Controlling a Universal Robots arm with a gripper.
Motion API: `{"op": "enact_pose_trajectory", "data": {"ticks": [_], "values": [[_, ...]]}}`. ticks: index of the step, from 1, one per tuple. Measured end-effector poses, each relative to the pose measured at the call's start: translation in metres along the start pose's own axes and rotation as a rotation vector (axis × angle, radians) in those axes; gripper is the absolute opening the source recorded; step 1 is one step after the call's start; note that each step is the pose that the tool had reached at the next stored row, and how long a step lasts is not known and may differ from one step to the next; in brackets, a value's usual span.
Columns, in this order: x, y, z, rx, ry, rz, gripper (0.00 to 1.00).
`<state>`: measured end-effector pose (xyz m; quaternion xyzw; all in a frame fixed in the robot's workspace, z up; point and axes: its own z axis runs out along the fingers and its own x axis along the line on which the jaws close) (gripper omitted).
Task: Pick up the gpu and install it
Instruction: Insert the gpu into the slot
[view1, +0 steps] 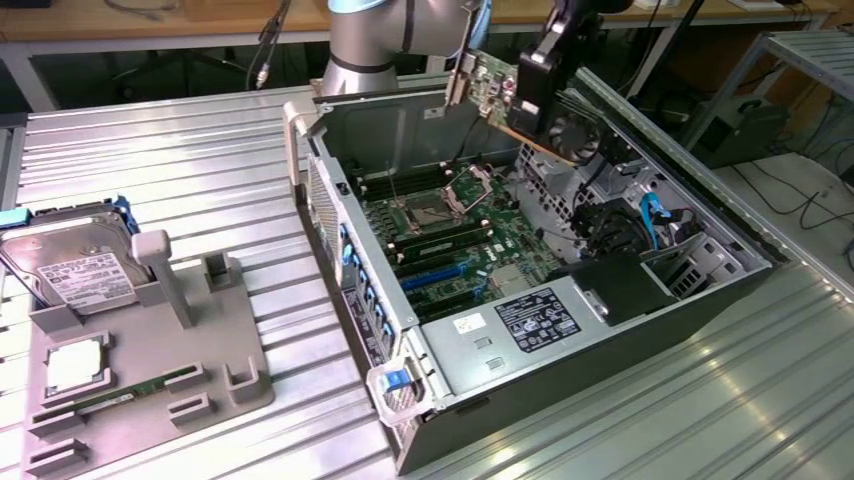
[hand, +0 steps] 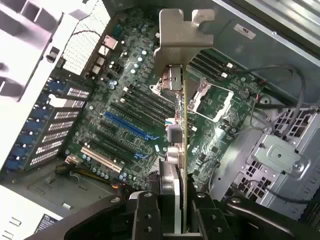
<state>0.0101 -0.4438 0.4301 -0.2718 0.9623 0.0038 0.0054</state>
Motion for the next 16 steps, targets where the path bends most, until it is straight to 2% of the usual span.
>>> {"op": "enact_pose_trajectory", "data": {"ticks": [6, 7, 10, 16], "values": [[0.0, 0.0, 0.0, -0.0016, 0.0006, -0.121, 0.29], [0.0, 0.0, 0.0, -0.002, 0.0009, -0.16, 0.29], [0.0, 0.0, 0.0, -0.003, 0.0013, -0.232, 0.29], [0.0, 0.0, 0.0, -0.0044, 0.0018, -0.339, 0.29]]}}
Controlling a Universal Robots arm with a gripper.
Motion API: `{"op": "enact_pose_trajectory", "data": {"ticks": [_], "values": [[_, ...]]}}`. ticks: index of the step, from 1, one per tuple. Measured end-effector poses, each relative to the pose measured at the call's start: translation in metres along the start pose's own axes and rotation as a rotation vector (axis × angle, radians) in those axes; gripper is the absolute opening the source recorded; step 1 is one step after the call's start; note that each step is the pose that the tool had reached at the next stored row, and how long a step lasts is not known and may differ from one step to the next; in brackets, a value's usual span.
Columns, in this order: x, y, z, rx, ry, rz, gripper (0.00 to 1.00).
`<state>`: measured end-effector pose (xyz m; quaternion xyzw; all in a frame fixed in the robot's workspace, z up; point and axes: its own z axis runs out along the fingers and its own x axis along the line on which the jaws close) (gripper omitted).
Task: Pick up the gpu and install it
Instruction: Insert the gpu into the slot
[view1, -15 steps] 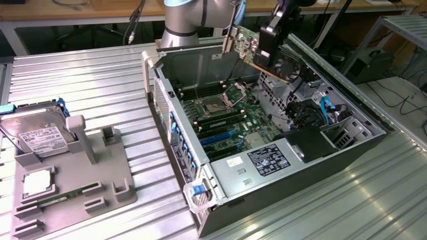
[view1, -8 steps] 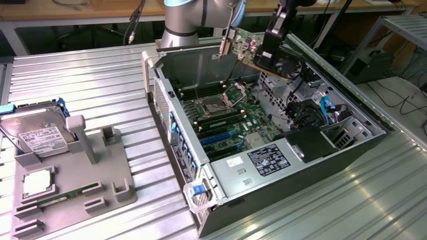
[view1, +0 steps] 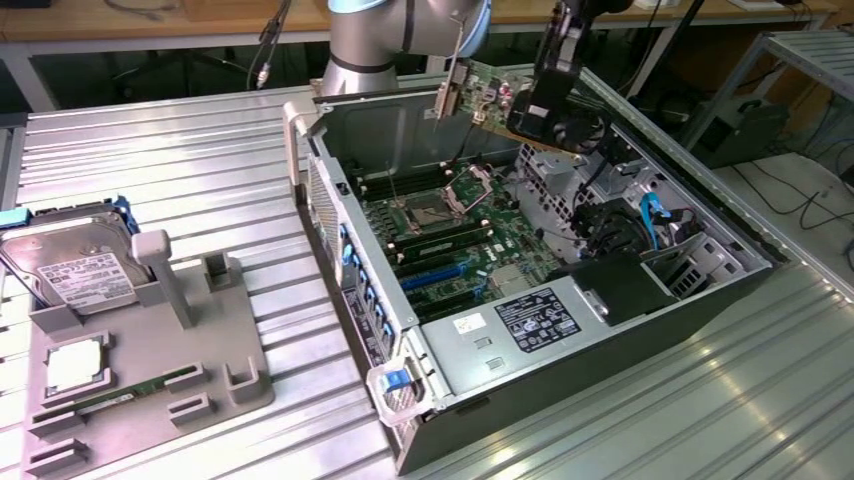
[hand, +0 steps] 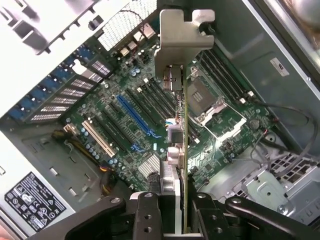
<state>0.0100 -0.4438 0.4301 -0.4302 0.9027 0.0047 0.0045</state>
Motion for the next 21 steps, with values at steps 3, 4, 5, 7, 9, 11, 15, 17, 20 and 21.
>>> {"op": "enact_pose_trajectory", "data": {"ticks": [3, 4, 5, 7, 9, 11, 15, 17, 20, 21], "values": [[0.0, 0.0, 0.0, -0.0008, 0.0003, -0.057, 0.29], [0.0, 0.0, 0.0, -0.001, 0.0003, -0.074, 0.29], [0.0, 0.0, 0.0, -0.0013, 0.0005, -0.1, 0.29], [0.0, 0.0, 0.0, -0.0018, 0.0007, -0.141, 0.29], [0.0, 0.0, 0.0, -0.0023, 0.0009, -0.178, 0.29], [0.0, 0.0, 0.0, -0.0028, 0.0012, -0.215, 0.29], [0.0, 0.0, 0.0, -0.0036, 0.0015, -0.288, 0.29], [0.0, 0.0, 0.0, -0.0041, 0.0018, -0.324, 0.29], [0.0, 0.0, 0.0, -0.005, 0.0019, -0.387, 0.29], [0.0, 0.0, 0.0, -0.0052, 0.0021, -0.407, 0.29]]}}
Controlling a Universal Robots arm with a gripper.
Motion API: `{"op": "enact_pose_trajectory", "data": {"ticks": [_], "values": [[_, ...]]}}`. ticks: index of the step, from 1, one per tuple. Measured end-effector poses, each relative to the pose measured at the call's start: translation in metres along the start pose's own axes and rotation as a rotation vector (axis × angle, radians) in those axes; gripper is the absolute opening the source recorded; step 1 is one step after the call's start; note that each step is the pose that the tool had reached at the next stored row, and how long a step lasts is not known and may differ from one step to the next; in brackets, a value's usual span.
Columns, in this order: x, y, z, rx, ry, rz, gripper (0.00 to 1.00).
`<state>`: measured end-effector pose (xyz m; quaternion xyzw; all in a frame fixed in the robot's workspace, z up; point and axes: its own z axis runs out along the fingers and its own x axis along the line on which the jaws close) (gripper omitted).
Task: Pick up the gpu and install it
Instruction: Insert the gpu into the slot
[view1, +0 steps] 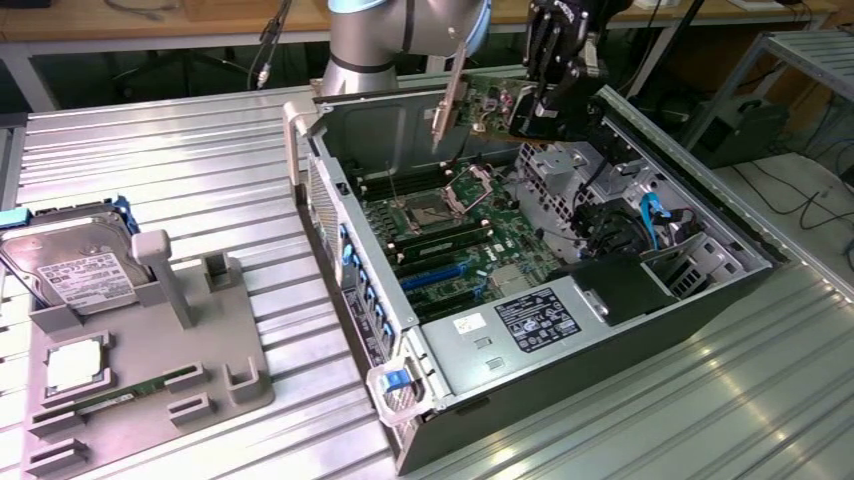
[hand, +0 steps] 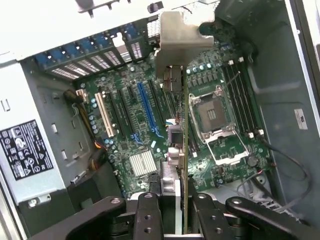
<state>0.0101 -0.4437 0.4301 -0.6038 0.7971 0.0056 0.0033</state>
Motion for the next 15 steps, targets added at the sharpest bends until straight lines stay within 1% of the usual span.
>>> {"op": "enact_pose_trajectory", "data": {"ticks": [9, 12, 15], "values": [[0.0, 0.0, 0.0, -0.0021, 0.0008, -0.163, 0.29], [0.0, 0.0, 0.0, -0.0027, 0.0011, -0.209, 0.29], [0.0, 0.0, 0.0, -0.0028, 0.0011, -0.213, 0.29]]}}
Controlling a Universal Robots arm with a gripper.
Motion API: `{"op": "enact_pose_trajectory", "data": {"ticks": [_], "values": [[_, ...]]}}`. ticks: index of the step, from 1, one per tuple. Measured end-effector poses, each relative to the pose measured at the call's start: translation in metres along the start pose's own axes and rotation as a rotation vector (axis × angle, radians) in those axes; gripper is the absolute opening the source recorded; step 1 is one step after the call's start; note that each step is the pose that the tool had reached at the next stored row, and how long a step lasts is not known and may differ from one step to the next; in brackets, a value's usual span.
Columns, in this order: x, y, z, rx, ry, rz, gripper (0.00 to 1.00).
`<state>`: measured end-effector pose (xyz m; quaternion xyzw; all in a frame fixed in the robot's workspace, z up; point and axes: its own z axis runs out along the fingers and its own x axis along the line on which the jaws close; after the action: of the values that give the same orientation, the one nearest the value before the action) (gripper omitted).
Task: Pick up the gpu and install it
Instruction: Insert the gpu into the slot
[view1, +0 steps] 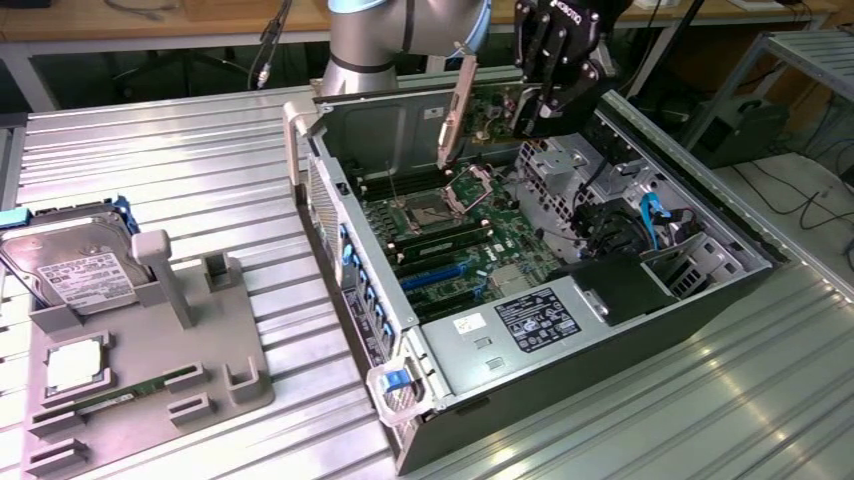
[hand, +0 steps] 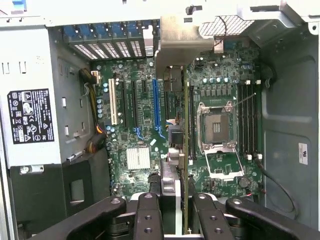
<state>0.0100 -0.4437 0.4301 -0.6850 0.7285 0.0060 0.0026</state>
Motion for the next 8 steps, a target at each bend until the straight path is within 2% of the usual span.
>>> {"op": "enact_pose_trajectory", "data": {"ticks": [8], "values": [[0.0, 0.0, 0.0, 0.0, 0.0, 0.0, 0.29]]}}
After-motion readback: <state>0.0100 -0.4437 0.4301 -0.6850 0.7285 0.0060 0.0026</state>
